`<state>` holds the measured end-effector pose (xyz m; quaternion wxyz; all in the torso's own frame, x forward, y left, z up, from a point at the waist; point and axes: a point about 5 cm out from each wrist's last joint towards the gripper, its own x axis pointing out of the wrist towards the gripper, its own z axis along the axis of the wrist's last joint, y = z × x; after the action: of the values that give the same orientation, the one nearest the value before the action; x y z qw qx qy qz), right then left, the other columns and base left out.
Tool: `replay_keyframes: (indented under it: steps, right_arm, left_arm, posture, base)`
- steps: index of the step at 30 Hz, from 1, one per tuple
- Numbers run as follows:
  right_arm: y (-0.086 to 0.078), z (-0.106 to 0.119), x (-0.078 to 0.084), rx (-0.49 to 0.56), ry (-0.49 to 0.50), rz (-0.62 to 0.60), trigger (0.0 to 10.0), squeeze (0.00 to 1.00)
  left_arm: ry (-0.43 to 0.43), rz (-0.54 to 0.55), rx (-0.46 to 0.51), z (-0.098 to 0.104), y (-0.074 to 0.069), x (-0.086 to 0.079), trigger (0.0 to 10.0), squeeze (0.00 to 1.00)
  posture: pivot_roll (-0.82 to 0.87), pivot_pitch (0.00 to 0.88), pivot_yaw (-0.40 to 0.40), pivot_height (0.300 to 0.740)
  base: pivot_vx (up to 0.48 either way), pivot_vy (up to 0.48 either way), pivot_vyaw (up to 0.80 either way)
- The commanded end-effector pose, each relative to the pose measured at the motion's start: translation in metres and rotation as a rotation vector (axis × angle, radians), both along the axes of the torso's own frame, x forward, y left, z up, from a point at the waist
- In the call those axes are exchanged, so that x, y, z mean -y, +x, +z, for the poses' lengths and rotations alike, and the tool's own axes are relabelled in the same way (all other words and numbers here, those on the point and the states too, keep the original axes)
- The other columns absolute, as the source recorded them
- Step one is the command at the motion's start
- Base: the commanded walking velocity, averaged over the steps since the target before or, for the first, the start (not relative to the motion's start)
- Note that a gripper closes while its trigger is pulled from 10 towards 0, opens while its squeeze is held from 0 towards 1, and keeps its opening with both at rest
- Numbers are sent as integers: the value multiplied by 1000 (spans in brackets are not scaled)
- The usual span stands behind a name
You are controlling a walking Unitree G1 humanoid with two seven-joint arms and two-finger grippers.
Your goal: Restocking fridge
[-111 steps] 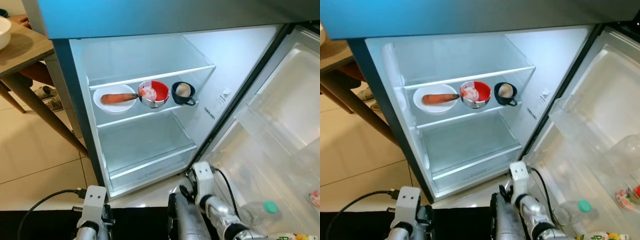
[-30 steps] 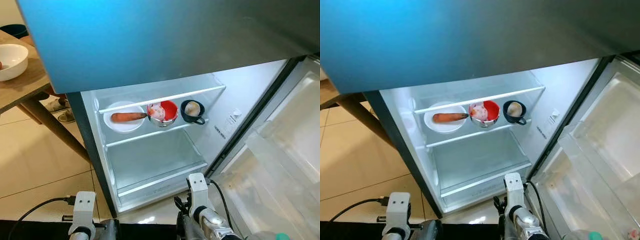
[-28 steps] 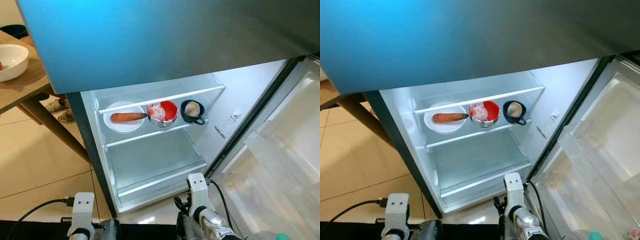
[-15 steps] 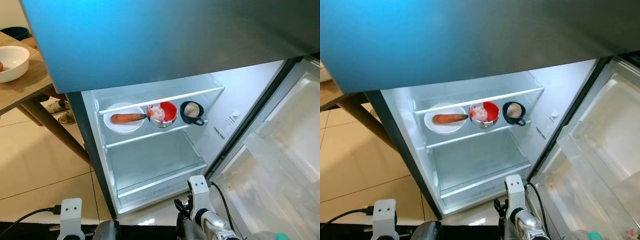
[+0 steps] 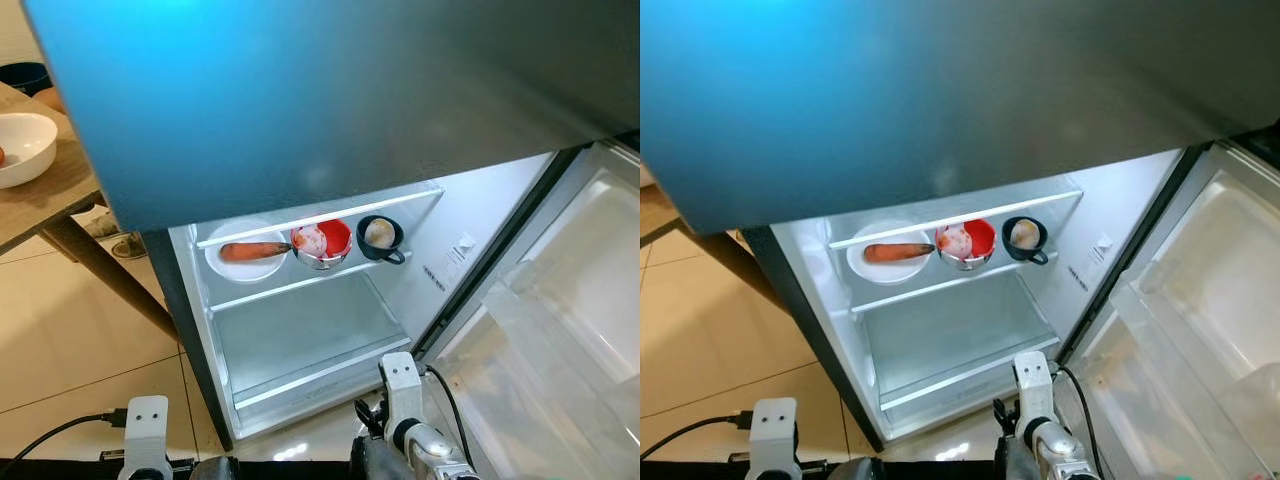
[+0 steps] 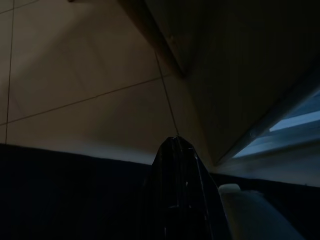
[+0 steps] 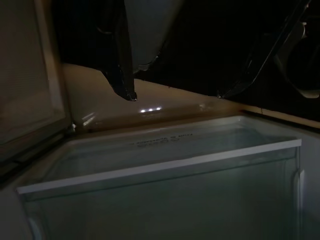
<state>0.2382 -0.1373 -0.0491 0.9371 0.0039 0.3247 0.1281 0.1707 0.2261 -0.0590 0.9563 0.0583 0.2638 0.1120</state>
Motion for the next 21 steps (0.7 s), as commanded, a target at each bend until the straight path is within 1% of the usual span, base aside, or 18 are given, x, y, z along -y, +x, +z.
replay_keyframes:
  steps: [1, 21]
  right_arm:
    - [-2, -1, 1, 2, -11, 8, 10000, 0]
    - [-1, 0, 0, 12, 4, 8, 10000, 0]
  left_arm:
    - [-10, -11, -17, -4, -4, 4, 10000, 0]
    - [1, -76, -13, -3, -1, 13, 10000, 0]
  posture:
    - [-21, 71, -77, 656]
    - [-19, 74, -79, 656]
  base:
    - [0, 0, 0]
    - [0, 0, 0]
